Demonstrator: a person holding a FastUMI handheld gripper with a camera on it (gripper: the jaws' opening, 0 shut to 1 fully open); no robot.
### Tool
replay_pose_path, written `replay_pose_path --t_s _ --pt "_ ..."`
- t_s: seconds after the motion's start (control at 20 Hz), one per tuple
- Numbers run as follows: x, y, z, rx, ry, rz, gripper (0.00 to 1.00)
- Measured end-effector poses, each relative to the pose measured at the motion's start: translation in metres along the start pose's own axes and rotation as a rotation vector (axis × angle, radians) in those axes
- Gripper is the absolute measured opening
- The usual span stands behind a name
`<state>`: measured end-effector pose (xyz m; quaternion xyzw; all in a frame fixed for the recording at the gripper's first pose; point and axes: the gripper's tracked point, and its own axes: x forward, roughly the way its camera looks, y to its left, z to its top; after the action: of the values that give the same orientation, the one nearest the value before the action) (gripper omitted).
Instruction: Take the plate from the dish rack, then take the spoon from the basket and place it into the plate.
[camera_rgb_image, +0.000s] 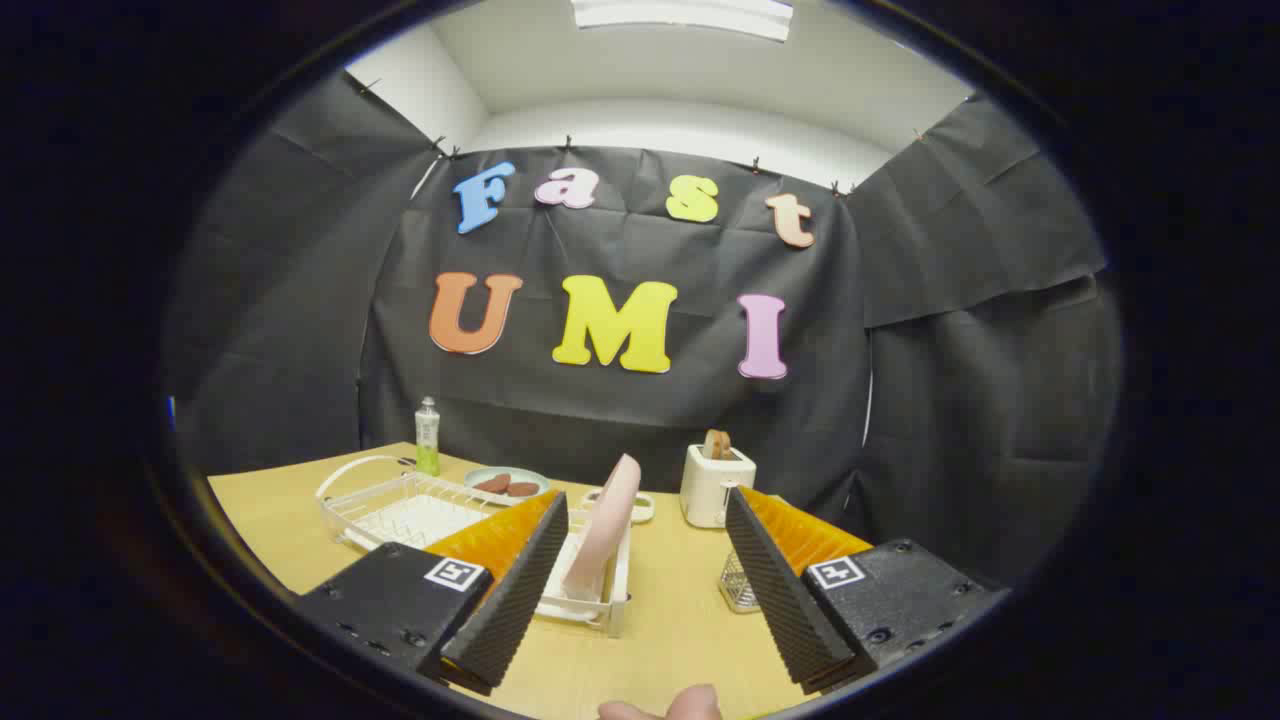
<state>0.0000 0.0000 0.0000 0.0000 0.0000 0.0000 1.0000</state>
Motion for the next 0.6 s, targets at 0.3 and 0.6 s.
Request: replay_pose_path --t_s 0.3,0.6 --pt "0.0000 -0.0002 0.0069 -0.014 -0.019 -0.010 1.00" --pt "-0.0008 -0.0055 0.0086 -0.017 -0.028 -0.030 1.00"
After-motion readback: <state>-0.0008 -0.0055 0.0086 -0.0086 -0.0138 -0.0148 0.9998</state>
